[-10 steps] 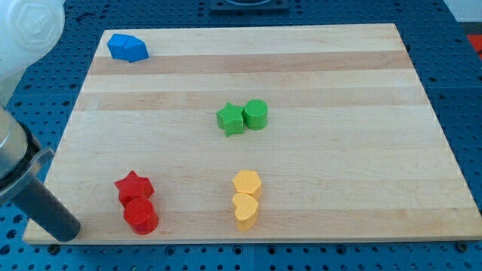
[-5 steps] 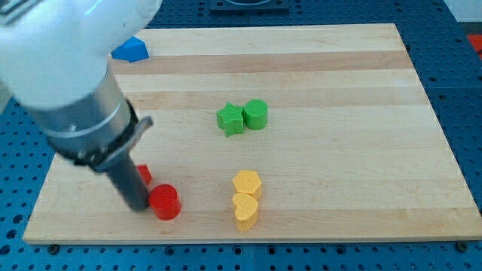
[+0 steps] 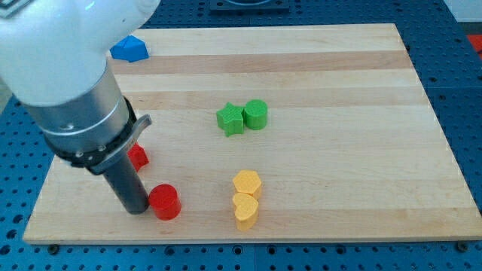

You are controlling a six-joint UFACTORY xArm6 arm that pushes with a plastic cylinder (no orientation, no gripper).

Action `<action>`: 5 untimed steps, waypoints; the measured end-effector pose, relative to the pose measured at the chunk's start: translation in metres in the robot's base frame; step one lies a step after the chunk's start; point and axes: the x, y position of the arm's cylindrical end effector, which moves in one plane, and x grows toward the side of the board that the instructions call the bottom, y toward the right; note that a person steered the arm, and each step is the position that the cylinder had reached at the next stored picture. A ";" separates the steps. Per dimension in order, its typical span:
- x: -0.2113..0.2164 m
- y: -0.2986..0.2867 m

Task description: Push the red star towards top center

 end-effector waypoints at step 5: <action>-0.114 -0.026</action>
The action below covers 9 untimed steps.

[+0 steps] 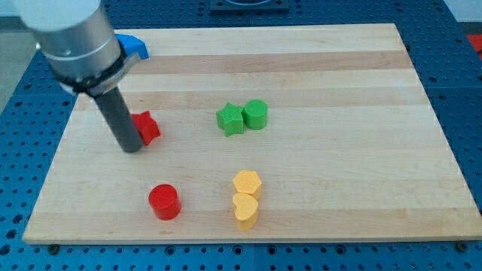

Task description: Push the red star towards top center

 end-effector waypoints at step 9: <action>-0.190 0.152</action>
